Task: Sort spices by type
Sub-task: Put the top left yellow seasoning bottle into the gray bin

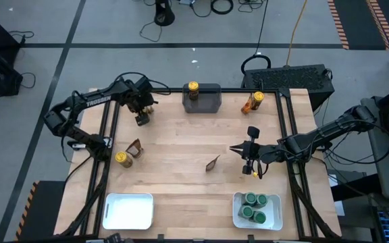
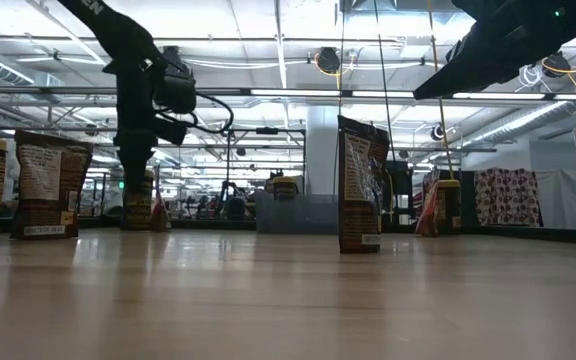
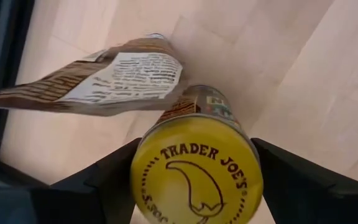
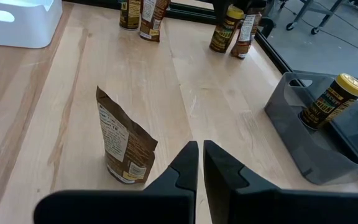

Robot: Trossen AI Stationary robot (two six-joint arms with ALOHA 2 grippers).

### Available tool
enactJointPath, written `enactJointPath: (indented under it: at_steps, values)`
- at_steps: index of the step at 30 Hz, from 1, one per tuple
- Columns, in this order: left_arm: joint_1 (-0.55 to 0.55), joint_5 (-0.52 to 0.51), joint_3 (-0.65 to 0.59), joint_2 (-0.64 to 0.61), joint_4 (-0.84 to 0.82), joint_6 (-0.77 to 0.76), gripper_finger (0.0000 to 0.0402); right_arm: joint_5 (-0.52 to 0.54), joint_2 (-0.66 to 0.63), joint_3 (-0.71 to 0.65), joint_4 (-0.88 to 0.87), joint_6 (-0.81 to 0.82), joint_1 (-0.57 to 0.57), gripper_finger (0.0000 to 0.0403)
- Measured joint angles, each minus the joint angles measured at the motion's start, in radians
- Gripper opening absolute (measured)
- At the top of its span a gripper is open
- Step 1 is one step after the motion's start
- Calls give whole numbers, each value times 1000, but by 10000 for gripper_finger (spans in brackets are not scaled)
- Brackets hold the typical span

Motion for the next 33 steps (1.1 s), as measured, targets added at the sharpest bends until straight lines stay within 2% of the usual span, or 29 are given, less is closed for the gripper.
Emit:
enactJointPath:
  at_steps: [12, 20, 27, 33]
  values:
    - [0, 0, -12, 0, 14, 1, 285, 0, 0, 0, 0, 0, 0, 6]
    - [0, 0, -7, -41, 3, 0, 230, 0, 0, 0, 0, -2, 0, 6]
    - [0, 2, -7, -68, -34, -15, 230, 0, 0, 0, 0, -1, 0, 6]
    - [-17, 56, 5, -135, -82, -53, 230, 0, 0, 0, 0, 6, 0, 6]
